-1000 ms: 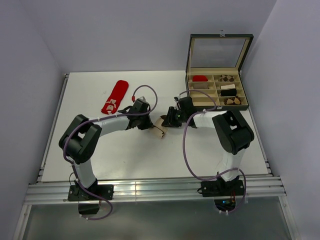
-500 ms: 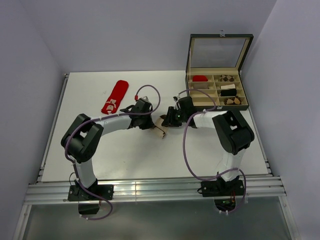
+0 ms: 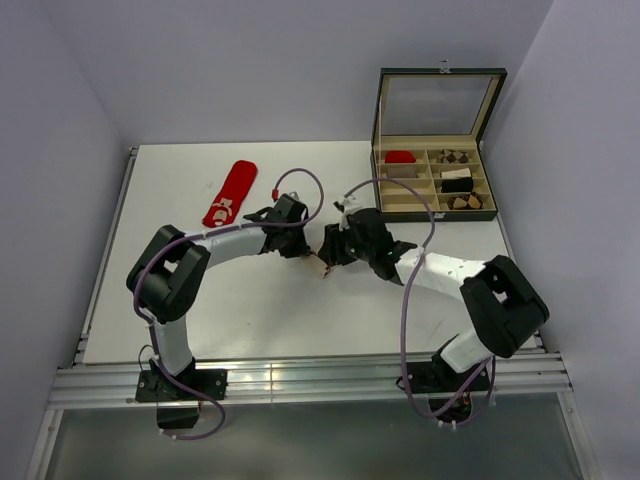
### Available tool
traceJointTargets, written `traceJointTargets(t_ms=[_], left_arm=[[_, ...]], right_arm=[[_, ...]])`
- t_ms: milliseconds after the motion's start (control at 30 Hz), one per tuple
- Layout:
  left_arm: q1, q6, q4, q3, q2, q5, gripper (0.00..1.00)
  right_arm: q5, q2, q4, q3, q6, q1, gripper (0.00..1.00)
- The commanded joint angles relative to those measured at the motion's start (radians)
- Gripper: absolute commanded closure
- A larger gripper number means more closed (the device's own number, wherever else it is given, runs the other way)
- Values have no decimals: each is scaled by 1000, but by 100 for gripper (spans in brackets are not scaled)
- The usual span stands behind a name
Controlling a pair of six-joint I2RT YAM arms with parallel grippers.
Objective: Roll the socks
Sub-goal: Roll the sock at the center of the board.
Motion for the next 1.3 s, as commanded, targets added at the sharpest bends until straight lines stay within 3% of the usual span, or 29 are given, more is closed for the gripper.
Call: traceJointTargets(t_ms=[0,433,567,700,733,800,967,1000,1133,1267], left_arm=[[-14,9,-82,-2,37,-13,100],[-14,9,-71,1,36,1,100],[-14,6,-59,1,37,12,99],[-14,2,-45,-4,24,12,93],[-14,-3,-40,-4,19,10,88],[-14,-9,-39,-5,5,3,81],[-11,-60,-17,-17,-47,-16,54],[-11,-79,-11,-20,-58,-25,40],[-11,-127,20,-42,-108,-48,27],[-5,-167,61,-79,-174,-72,25]], right_arm=[[116,-46,48,-37,-109,70,47],[280,95,20,28,-212,233,45],[340,134,0,37,-215,260,49],[378,155,-32,31,-168,265,67],[384,157,-41,25,-155,265,81],[368,152,-64,17,-120,262,98],[146,149,-123,8,-57,164,100],[101,155,-127,11,-40,141,100],[-121,187,-106,3,7,18,100],[-322,256,-66,3,58,-91,100]])
